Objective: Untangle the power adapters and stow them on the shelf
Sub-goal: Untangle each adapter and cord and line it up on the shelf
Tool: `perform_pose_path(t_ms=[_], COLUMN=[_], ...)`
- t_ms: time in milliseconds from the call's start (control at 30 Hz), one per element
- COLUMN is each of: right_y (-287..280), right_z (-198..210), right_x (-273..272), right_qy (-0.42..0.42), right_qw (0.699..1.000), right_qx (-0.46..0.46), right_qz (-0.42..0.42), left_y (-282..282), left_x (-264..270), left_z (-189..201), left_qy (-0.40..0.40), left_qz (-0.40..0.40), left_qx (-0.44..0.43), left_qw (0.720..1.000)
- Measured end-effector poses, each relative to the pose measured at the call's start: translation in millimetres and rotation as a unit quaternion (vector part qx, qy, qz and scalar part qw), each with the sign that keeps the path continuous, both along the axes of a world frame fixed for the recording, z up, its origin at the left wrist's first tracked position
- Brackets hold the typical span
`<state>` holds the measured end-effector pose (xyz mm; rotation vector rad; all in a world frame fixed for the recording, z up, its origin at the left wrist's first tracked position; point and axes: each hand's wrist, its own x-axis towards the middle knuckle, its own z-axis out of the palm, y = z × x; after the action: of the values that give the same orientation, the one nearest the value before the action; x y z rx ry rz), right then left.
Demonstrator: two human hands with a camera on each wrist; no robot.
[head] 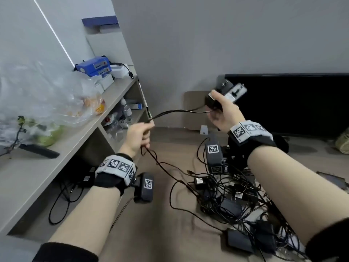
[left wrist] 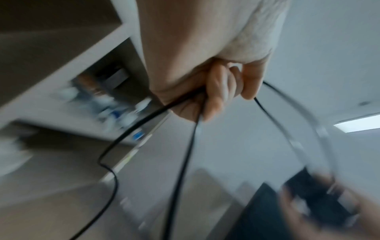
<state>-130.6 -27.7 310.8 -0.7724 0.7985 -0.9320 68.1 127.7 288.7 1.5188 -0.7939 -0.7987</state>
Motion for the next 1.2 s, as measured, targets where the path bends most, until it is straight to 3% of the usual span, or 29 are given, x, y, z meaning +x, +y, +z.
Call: perform_pose_path(t_ms=[100,167,200,267,333,433,500,567,700,800,900,1000,1100,1200], right_y=[1.9,-2.2,-7.0,4.7,27.2,44.1,50.2,54.1,49.0,36.3,20.5,8.0,-2.5,-10.7], right_z=[-36.8,-69.7,-85.9,-79.9,-48.4,-18.2,-2.9,3.3,4.8,17.0,33.5,40.5,31.4,12.2], right_x=[-8.9,-8.7,-4.9,3.4,16.5,35.1,41.1,45.5,56.0,59.9,56.7,48.6,39.2,34.5], right_qy=[0.055,0.166,0.213,0.263,0.234,0.081,0.035,0.039,0.083,0.049,0.037,0.091,0.175,0.217], right_qw=[0.995,0.980,0.971,0.962,0.969,0.958,0.947,0.943,0.946,0.963,0.968,0.956,0.934,0.930], right_qx=[0.077,0.105,0.110,0.069,-0.016,-0.065,-0.049,-0.062,-0.142,-0.183,-0.216,-0.272,-0.309,-0.288], right_qz=[0.020,0.025,0.014,0.008,0.078,0.268,0.315,0.325,0.280,0.192,0.119,0.063,0.051,0.076], left_y=[-7.0,-19.3,-26.5,-40.8,-47.4,-48.2,-45.5,-40.7,-30.9,-21.8,-10.4,-6.4,-17.0,-34.2], left_x=[-10.8,-26.9,-35.3,-47.2,-54.3,-50.0,-39.8,-28.1,-14.5,-19.1,-35.0,-47.5,-40.5,-20.6], left_z=[44.9,65.6,71.7,74.4,74.0,68.9,64.9,58.8,33.9,-12.3,-70.8,-106.2,-94.9,-45.8], left_qy=[-0.062,-0.123,-0.152,-0.203,-0.238,-0.231,-0.188,-0.159,-0.068,0.034,0.088,0.112,0.116,0.021], left_qz=[-0.053,-0.099,-0.116,-0.141,-0.149,-0.140,-0.124,-0.120,-0.116,-0.077,-0.083,-0.119,-0.077,-0.068], left_qx=[-0.054,-0.055,-0.047,-0.014,0.027,0.044,0.029,0.024,0.034,0.055,0.136,0.177,0.138,0.038], left_qw=[0.995,0.986,0.980,0.969,0.959,0.962,0.974,0.980,0.990,0.995,0.983,0.971,0.981,0.997])
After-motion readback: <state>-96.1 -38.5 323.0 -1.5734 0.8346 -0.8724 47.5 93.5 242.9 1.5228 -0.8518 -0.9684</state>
